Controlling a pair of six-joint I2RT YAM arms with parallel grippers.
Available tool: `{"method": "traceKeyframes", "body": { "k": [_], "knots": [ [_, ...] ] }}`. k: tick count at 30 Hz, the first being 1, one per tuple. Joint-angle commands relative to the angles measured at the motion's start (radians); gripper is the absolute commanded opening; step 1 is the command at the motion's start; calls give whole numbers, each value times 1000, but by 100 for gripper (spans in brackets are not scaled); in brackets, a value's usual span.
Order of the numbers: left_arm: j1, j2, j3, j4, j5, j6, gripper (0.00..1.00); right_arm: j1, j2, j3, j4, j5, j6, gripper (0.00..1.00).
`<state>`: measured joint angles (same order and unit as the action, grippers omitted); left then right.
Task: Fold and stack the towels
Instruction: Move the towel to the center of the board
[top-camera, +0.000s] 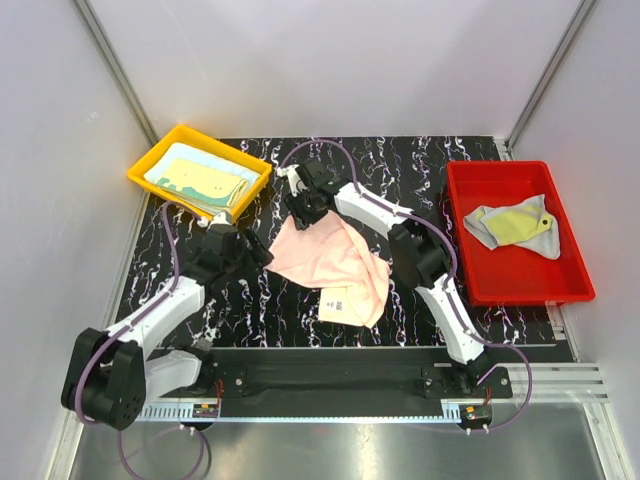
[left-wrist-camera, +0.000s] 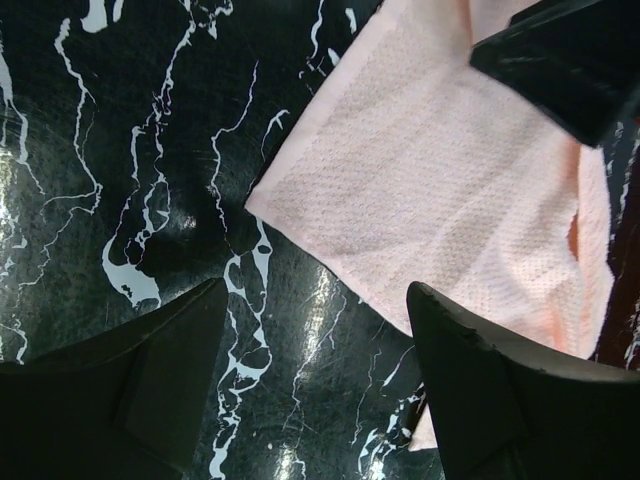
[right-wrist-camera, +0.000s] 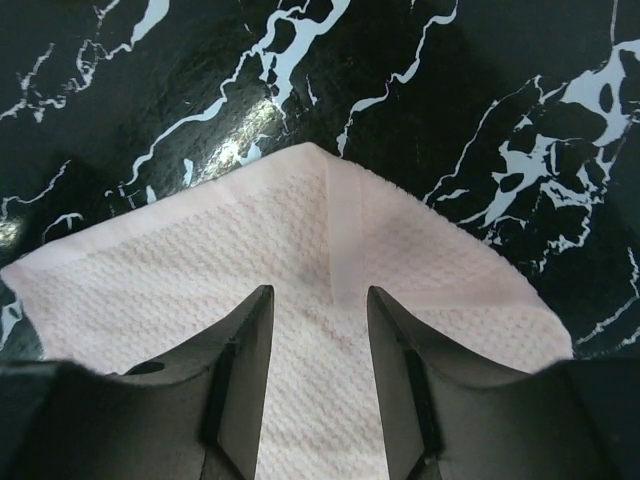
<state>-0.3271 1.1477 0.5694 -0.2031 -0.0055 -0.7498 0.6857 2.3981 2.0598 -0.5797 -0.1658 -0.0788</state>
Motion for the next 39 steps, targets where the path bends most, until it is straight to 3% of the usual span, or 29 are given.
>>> {"method": "traceKeyframes", "body": {
  "k": [1, 5, 8, 11, 15, 18, 30, 39],
  "knots": [
    [5, -69, -20, 103, -74, -43, 77, -12, 29, 60, 6, 17, -55, 50],
    [5, -68, -14, 106, -68, -39, 77, 9, 62, 66, 24, 63, -79, 52],
    [5, -49, -9, 105, -70, -31, 77, 14, 81, 79, 7, 107, -93, 47],
    [5, -29, -12, 110, -79, -22, 76, 12, 34, 5, 58, 146, -98, 28],
    [7, 32, -19, 110, -105, -19, 74, 12, -43, -73, 95, 138, -88, 17],
    [7, 104, 6, 117, -123, -10, 73, 12, -74, -105, 98, 120, -91, 0],
    [-1, 260, 67, 122, -131, 33, 65, -25, -212, -227, 86, 26, -38, 0],
    [-50, 406, 130, 81, -123, 43, 48, -29, -257, -297, 115, -8, -30, 0]
  ]
}}
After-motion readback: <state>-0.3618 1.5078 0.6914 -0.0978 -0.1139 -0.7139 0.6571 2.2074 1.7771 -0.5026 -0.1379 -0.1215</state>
